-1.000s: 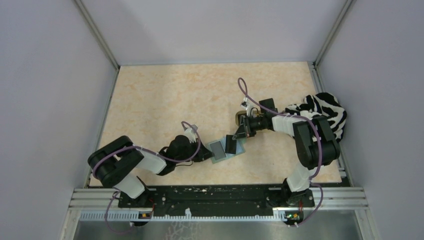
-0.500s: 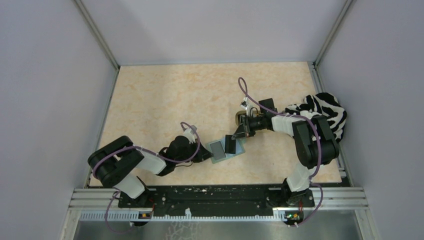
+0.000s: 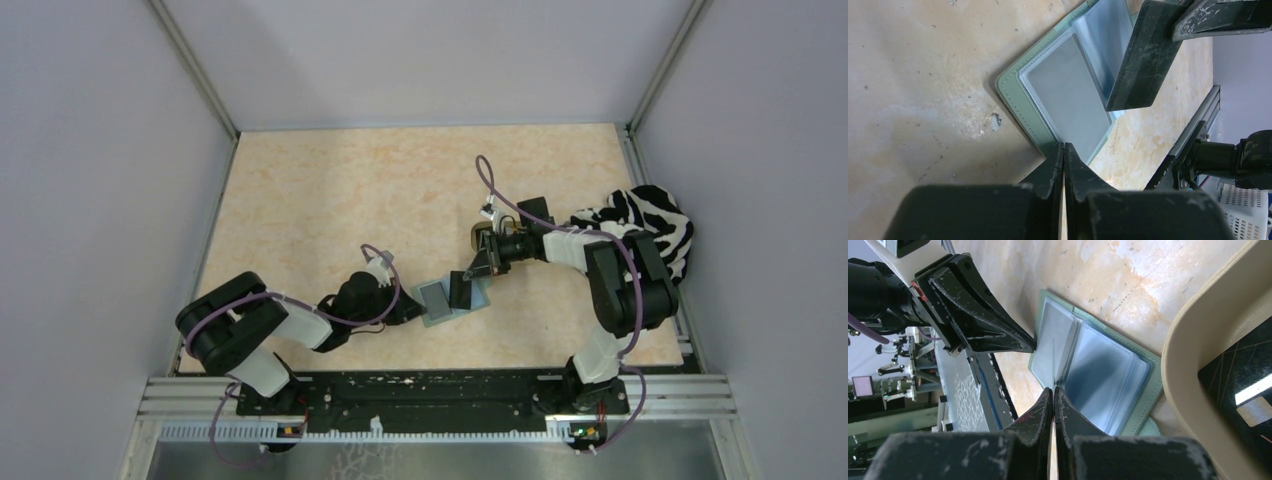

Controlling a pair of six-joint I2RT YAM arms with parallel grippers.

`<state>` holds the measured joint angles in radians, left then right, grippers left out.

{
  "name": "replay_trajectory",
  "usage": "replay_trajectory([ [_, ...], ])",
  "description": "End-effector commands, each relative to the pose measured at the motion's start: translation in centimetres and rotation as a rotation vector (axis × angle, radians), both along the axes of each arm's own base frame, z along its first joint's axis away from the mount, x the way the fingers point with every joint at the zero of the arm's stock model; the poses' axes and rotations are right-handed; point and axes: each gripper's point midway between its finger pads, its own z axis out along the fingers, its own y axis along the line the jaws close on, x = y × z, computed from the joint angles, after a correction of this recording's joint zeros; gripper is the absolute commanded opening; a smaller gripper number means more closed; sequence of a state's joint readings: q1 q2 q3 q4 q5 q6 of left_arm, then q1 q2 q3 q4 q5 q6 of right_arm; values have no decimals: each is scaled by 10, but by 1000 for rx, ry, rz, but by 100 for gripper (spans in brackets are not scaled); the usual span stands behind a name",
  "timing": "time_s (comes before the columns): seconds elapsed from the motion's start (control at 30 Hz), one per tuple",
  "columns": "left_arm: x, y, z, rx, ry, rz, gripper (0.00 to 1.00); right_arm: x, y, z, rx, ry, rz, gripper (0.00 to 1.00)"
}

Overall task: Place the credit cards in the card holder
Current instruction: Insert the credit card into the card holder.

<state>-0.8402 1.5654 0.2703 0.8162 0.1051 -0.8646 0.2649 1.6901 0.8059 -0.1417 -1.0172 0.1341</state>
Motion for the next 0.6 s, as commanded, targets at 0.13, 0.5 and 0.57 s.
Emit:
replay_trajectory([
  [0.13,-6,10,-13,46,20,14,5,13,-2,-2,-30,-50,-23,0],
  [0.5,-6,10,-13,45,19,9,4,7,4,-13,-76,-50,14,0],
  [0.57,-6,11,-13,47,20,11,4,6,4,-16,-91,-52,21,0],
])
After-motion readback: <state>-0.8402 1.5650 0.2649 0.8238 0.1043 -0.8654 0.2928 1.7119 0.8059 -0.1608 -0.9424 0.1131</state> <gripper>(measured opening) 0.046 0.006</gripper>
